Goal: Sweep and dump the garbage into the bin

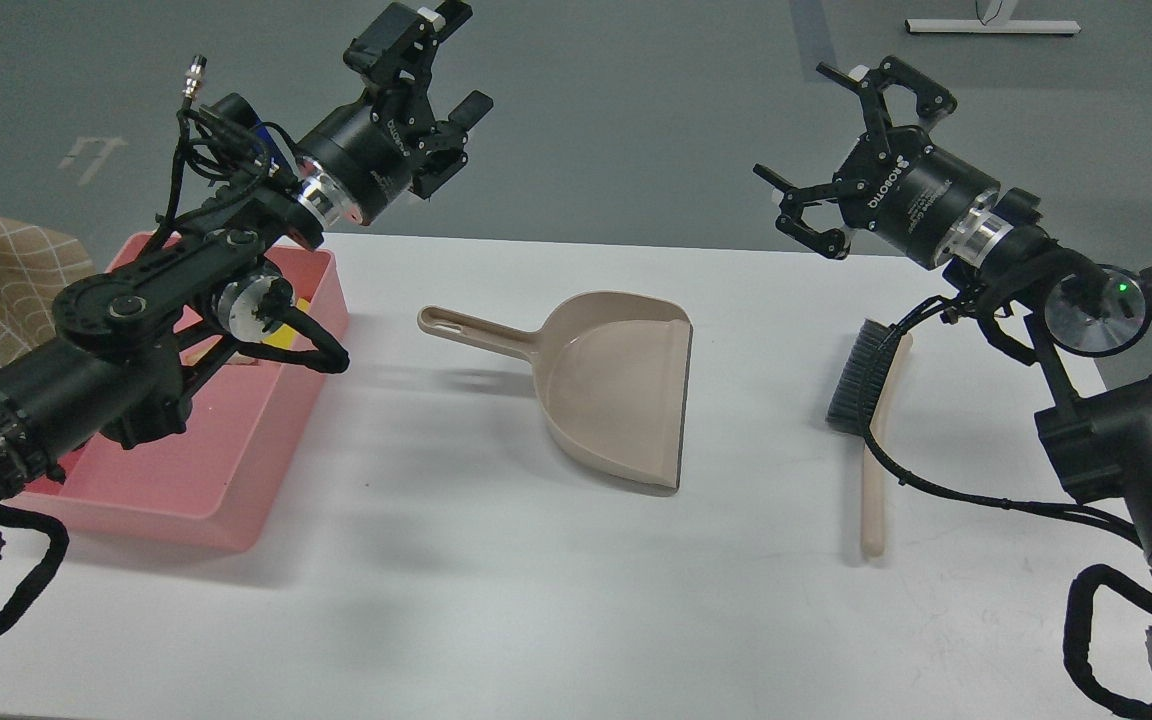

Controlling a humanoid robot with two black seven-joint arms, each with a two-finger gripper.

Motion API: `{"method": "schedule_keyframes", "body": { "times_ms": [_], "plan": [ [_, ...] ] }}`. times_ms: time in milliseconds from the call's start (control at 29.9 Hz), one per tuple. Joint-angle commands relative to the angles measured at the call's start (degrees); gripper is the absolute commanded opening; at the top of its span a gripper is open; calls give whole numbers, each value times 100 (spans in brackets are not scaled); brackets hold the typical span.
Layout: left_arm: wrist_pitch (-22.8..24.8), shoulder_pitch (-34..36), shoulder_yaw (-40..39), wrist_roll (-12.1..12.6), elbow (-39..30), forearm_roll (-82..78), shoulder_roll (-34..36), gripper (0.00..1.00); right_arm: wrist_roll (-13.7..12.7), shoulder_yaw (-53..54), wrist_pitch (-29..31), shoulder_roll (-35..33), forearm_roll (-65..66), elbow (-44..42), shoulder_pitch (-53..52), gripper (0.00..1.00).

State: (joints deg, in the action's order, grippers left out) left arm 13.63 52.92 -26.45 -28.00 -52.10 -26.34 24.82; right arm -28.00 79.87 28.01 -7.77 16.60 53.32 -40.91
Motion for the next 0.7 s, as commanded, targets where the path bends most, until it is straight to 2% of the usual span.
{"method": "schedule_keyframes", "body": {
  "times_ms": [0,301,468,669],
  "plan": [
    [-53,-159,0,0,-169,-38,5,98,0,2,-1,-119,1,319,145,95],
    [-773,-335,35,0,-186,-56,-100,98,0,-16,-1,-137,-8,890,189,96],
    [-1361,-344,9,0,-177,-56,-258,98,0,46,-1,-145,-305,1224,426,96],
    [-1380,-353,-9,0,-186,24,-267,98,0,151,-1,-145,-702,1286,699,96]
  ]
}}
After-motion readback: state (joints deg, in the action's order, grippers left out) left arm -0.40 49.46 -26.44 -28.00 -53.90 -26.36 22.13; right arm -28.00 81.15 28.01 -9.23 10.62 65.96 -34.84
